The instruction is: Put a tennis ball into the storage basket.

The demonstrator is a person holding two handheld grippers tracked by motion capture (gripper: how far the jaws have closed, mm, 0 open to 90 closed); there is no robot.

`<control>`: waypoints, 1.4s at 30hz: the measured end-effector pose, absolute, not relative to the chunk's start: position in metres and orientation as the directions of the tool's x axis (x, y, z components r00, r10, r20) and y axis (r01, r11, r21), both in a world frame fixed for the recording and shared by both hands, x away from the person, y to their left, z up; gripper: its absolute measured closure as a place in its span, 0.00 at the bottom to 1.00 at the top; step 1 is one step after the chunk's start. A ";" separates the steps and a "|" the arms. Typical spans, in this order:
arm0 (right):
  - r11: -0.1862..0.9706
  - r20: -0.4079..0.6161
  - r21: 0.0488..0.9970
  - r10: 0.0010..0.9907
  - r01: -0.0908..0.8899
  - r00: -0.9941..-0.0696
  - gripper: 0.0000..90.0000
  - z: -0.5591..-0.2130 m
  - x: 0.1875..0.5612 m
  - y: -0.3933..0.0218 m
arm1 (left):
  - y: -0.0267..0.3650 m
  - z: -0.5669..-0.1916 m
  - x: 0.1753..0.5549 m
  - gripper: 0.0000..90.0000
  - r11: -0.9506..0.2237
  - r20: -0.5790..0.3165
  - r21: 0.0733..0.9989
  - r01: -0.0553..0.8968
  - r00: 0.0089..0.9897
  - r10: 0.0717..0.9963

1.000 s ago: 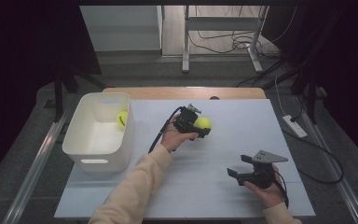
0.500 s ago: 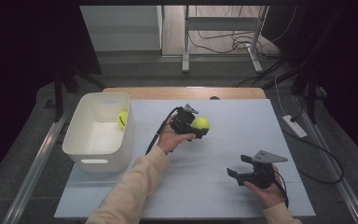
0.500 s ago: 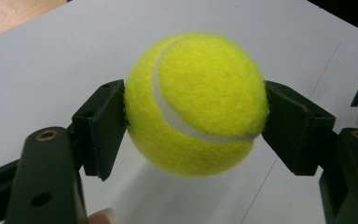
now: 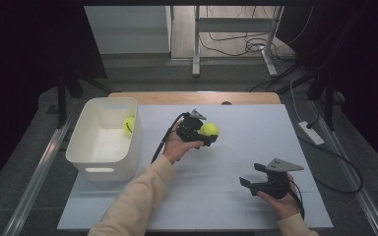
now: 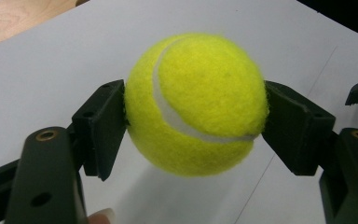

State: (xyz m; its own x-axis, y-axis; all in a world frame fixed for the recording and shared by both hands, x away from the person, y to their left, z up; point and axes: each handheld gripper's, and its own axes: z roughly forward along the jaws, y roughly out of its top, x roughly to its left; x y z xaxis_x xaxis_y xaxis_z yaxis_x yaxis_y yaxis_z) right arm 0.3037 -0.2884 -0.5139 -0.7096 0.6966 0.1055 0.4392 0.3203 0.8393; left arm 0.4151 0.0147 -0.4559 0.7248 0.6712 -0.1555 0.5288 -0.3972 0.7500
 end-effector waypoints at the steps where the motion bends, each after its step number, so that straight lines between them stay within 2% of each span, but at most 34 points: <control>1: 0.320 0.105 0.839 0.697 0.439 -0.710 0.16 -0.514 0.304 -0.288 | 0.015 -0.455 0.415 0.30 -0.400 -0.152 0.751 0.526 0.727 0.669; 42: 0.320 0.101 0.842 0.696 0.434 -0.711 0.16 -0.513 0.303 -0.287 | 0.057 -0.422 0.381 0.30 -0.345 -0.112 0.818 0.461 0.715 0.690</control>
State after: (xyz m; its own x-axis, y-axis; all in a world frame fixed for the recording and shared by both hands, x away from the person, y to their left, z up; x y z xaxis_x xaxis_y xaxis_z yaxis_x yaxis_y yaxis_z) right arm 0.3027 -0.2869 -0.5134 -0.7105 0.6964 0.1012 0.4338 0.3202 0.8422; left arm 0.3809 0.0567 -0.4215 0.7147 0.6904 -0.1117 0.4608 -0.3446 0.8179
